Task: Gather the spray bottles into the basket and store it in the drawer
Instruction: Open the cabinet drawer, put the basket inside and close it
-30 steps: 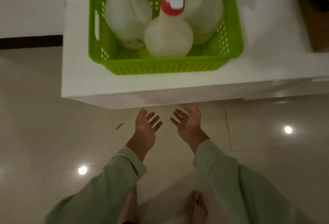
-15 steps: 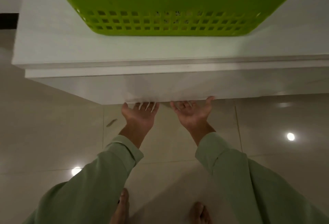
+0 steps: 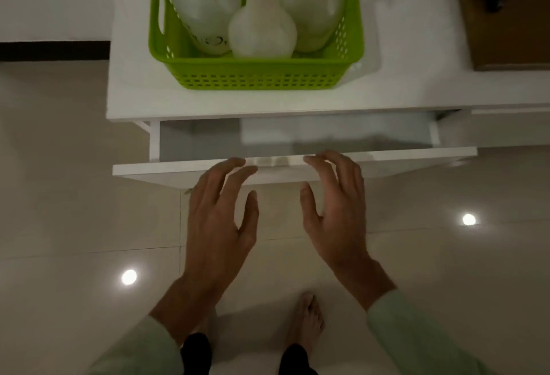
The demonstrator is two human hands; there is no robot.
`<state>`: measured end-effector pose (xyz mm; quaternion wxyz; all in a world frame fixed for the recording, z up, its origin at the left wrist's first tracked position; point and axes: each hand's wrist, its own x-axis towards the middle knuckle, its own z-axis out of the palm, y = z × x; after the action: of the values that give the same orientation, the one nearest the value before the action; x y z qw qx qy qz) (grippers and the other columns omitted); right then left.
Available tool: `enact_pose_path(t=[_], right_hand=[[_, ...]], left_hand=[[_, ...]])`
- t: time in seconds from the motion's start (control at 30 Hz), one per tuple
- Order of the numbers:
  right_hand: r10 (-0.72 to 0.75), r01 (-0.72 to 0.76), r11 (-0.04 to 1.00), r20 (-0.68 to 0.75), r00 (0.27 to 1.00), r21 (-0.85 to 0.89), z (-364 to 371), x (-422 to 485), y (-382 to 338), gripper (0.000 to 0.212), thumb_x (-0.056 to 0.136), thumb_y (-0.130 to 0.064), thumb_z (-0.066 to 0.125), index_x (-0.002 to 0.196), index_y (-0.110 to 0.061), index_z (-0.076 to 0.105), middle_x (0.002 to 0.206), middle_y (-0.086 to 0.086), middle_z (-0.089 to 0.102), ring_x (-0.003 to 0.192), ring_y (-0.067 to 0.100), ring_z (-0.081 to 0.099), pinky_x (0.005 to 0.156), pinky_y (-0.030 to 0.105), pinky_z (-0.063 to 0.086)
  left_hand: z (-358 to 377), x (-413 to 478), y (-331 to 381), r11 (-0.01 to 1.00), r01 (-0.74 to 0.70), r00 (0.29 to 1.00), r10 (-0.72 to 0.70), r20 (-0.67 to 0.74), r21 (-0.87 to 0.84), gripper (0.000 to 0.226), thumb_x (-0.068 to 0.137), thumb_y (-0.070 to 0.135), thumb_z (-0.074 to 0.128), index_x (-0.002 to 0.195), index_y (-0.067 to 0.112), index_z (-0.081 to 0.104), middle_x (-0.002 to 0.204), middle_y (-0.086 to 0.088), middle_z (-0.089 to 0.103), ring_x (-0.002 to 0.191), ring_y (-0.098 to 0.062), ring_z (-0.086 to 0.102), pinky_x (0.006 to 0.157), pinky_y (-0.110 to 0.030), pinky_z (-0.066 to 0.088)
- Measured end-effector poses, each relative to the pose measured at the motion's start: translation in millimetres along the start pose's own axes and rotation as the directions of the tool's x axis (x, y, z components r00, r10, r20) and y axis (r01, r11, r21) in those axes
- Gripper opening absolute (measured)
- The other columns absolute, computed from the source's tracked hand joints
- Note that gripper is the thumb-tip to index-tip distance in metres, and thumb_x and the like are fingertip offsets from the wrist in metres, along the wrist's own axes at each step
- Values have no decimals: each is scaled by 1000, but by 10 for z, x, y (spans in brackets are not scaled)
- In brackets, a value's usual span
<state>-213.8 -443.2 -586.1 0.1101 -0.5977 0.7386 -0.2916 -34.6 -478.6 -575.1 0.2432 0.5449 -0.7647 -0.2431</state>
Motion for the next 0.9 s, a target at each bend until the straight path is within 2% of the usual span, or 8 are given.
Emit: enact_pose_path(t=[0.07, 0.1, 0.17, 0.27, 0.4, 0.63, 0.9], right_hand=[[14, 35, 972, 204, 979, -233, -59, 150, -11, 48, 96, -20, 57, 143, -12, 50, 145, 14, 48, 139, 31, 39, 117, 43, 30], [24, 69, 949, 286, 958, -308, -56, 193, 4, 49, 98, -22, 54, 146, -14, 46, 146, 13, 46, 141, 32, 36, 120, 47, 25], [27, 110, 925, 352, 936, -364, -34, 234, 59, 47, 97, -20, 54, 144, -16, 47, 139, 10, 51, 136, 30, 41, 121, 48, 22], [16, 119, 924, 345, 938, -364, -60, 222, 88, 43, 92, -12, 59, 135, -17, 55, 123, 6, 60, 121, 27, 51, 114, 45, 32], [27, 115, 932, 382, 924, -344, -122, 123, 51, 41, 90, -8, 60, 129, -19, 61, 115, 5, 63, 110, 27, 55, 106, 43, 37], [22, 135, 936, 437, 899, -325, -282, -216, 26, 35, 93, -9, 56, 126, -19, 63, 111, 4, 64, 103, 27, 56, 96, 41, 39], [89, 59, 952, 458, 884, -300, -397, -634, -75, 33, 94, -8, 54, 123, -15, 66, 109, 6, 65, 102, 27, 58, 97, 42, 42]], left_hand=[[-16, 100, 106, 984, -22, 990, -3, 144, 175, 50, 93, 23, 58, 141, 17, 46, 148, -5, 44, 141, -22, 36, 118, -40, 27], [-7, 130, 136, 968, -32, 976, -24, 216, 250, 53, 94, 25, 58, 144, 17, 42, 151, -7, 41, 144, -24, 32, 120, -45, 24], [17, 168, 155, 944, -56, 959, -40, 280, 325, 54, 94, 25, 59, 145, 16, 41, 148, -9, 43, 142, -27, 35, 118, -49, 26], [-10, 216, 210, 940, -39, 970, -46, 239, 338, 46, 91, 20, 64, 134, 14, 52, 133, -10, 57, 127, -29, 50, 108, -45, 38], [-5, 192, 296, 923, 9, 959, -117, 259, 384, 41, 90, 19, 65, 130, 17, 57, 124, -7, 62, 116, -27, 55, 101, -42, 42], [-38, -98, 323, 922, 44, 949, -159, 273, 385, 32, 89, 14, 67, 121, 17, 65, 114, -6, 66, 106, -27, 58, 94, -40, 43], [-95, -483, 336, 931, 79, 924, -202, 324, 357, 28, 87, 13, 69, 115, 16, 68, 110, -5, 67, 103, -27, 59, 92, -41, 45]])
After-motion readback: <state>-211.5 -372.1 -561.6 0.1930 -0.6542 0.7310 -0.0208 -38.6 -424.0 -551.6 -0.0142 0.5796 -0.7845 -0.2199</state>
